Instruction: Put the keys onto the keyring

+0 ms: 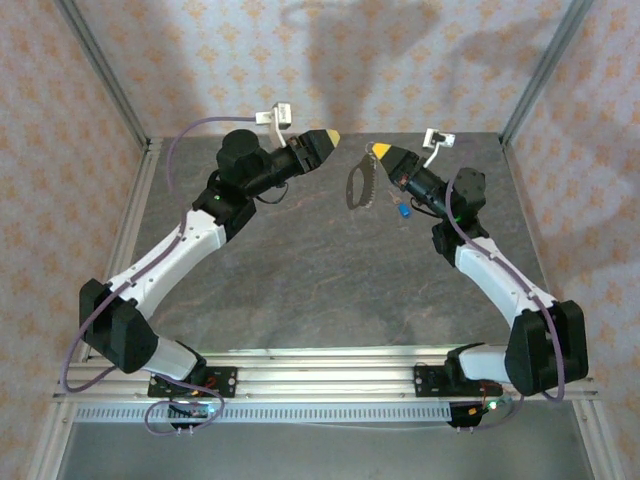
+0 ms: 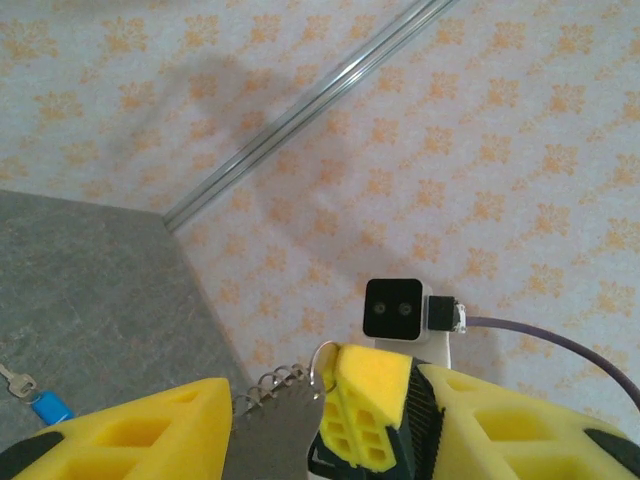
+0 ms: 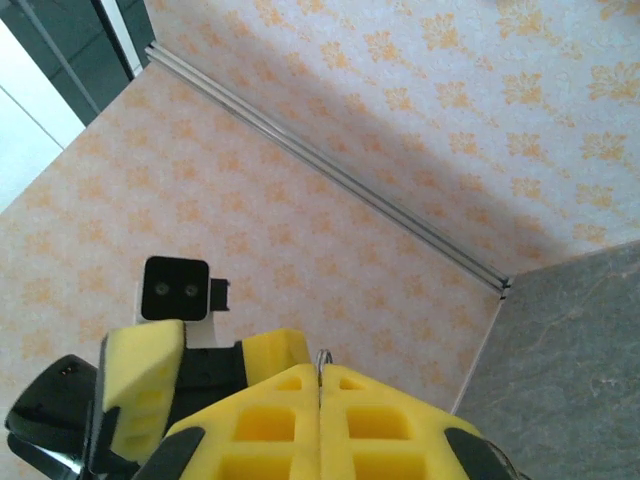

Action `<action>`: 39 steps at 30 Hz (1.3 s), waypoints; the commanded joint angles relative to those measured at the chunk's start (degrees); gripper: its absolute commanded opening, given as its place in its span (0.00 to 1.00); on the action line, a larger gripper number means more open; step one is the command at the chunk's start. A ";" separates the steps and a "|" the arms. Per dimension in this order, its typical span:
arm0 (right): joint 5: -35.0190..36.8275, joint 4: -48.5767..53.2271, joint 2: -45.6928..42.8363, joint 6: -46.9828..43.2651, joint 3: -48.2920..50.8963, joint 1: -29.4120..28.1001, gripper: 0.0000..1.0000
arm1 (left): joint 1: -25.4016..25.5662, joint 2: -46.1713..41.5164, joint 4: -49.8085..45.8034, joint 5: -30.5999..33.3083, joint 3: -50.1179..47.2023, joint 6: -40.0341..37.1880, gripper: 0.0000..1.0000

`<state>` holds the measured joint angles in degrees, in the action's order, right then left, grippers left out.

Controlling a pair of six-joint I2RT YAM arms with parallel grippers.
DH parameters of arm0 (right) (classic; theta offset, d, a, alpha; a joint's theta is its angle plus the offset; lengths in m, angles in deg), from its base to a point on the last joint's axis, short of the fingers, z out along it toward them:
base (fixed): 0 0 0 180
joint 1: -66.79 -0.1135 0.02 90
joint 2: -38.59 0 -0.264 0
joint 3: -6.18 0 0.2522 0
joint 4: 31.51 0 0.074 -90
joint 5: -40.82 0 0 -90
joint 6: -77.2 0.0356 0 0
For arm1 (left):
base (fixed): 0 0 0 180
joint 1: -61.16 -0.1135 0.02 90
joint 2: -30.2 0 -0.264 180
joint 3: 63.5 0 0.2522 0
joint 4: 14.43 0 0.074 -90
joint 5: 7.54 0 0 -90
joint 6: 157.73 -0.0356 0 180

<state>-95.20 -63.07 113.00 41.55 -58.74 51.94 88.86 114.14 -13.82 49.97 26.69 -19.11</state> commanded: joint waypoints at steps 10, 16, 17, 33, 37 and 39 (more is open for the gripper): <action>0.28 -16.10 6.10 9.02 -3.86 -0.45 0.00 | -0.05 9.84 7.03 -5.21 5.81 3.06 0.48; 0.02 -16.40 7.54 8.93 -4.13 -1.53 0.00 | -0.02 11.29 10.28 -5.40 6.79 3.41 0.47; -0.07 -16.22 7.61 8.85 -4.13 -1.51 0.00 | -0.04 11.19 10.63 -5.39 6.53 3.41 0.47; -1.14 -14.53 6.55 8.10 -3.34 -1.71 0.00 | 0.86 13.40 16.10 -7.67 6.82 5.87 0.42; -1.17 -14.62 6.61 8.06 -3.27 -1.74 0.00 | 1.28 13.53 15.47 -8.03 6.90 5.33 0.41; -1.21 -14.62 6.54 8.06 -3.25 -1.74 0.00 | 1.43 13.63 15.26 -8.25 7.06 5.17 0.41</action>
<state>-95.29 -74.15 121.05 50.20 -60.83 50.43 89.71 127.47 -0.44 43.63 31.63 -13.58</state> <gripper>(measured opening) 0.044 0.409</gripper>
